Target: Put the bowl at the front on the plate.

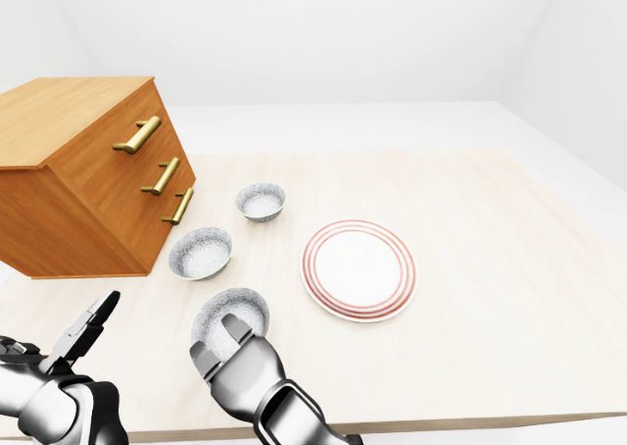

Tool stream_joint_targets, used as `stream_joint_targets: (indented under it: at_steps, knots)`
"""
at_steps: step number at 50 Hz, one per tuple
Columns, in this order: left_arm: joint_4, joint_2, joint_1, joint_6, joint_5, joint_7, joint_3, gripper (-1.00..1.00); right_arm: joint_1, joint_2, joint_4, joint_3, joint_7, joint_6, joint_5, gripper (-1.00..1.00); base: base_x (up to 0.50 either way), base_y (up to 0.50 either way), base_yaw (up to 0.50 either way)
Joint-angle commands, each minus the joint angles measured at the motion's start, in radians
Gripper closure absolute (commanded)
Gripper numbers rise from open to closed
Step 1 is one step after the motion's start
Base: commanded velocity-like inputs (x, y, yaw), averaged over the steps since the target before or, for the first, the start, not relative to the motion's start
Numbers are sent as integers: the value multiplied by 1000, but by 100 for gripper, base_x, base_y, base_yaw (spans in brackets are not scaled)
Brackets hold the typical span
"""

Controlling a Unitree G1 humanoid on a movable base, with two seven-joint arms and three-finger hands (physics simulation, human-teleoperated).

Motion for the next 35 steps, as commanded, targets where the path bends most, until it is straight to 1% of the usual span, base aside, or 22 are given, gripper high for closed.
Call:
stream_joint_targets:
  at_steps: [1,3,4,8,9,11,12,15,16,20,26,30,32,33,35]
  knots:
    - [1,0,0,0,0,0,0,-100,-1,1,6,-1,-2,0,0,-100,0,0,0]
    - [1,0,0,0,0,0,0,-100,-1,1,6,-1,-2,0,0,-100,0,0,0]
    - [4,0,0,0,0,0,0,-100,8,-9,0,-6,7,0,-18,-100,0,0,0]
    - [0,1,1,0,-1,0,0,-100,15,-14,15,-11,-36,0,13,-100,0,0,0]
    - [4,1,-1,0,1,0,0,-100,18,-7,17,-18,-63,0,19,-100,0,0,0]
    - [-3,1,0,0,0,0,0,-100,10,-9,25,-19,-47,0,13,-100,0,0,0]
    - [-8,1,1,0,-4,0,2,-100,10,-8,24,-28,-63,0,32,-100,0,0,0]
    - [-2,1,-2,0,-5,0,1,-100,0,-4,29,-36,-64,0,42,-100,0,0,0]
    - [-1,1,-2,0,-4,0,0,-100,-3,-4,24,-39,-59,0,24,-100,0,0,0]
    - [-6,1,1,0,-7,0,1,-100,-2,-1,22,-50,-66,0,35,-100,0,0,0]
    - [-4,0,0,0,-8,0,2,-100,6,-24,-5,-71,-64,0,33,-100,0,0,0]
    - [-10,-1,3,0,-10,0,4,-100,-2,-19,15,-79,-90,0,41,-100,0,0,0]
    - [-1,-1,0,0,-6,0,2,-100,-5,-16,32,-89,-96,0,55,-100,0,0,0]
    - [-4,0,1,0,-10,0,1,-100,-5,-7,44,-97,-111,0,87,-100,0,0,0]
    - [-9,0,2,0,-9,0,1,-100,-16,-4,61,-104,-116,0,86,-100,0,0,0]
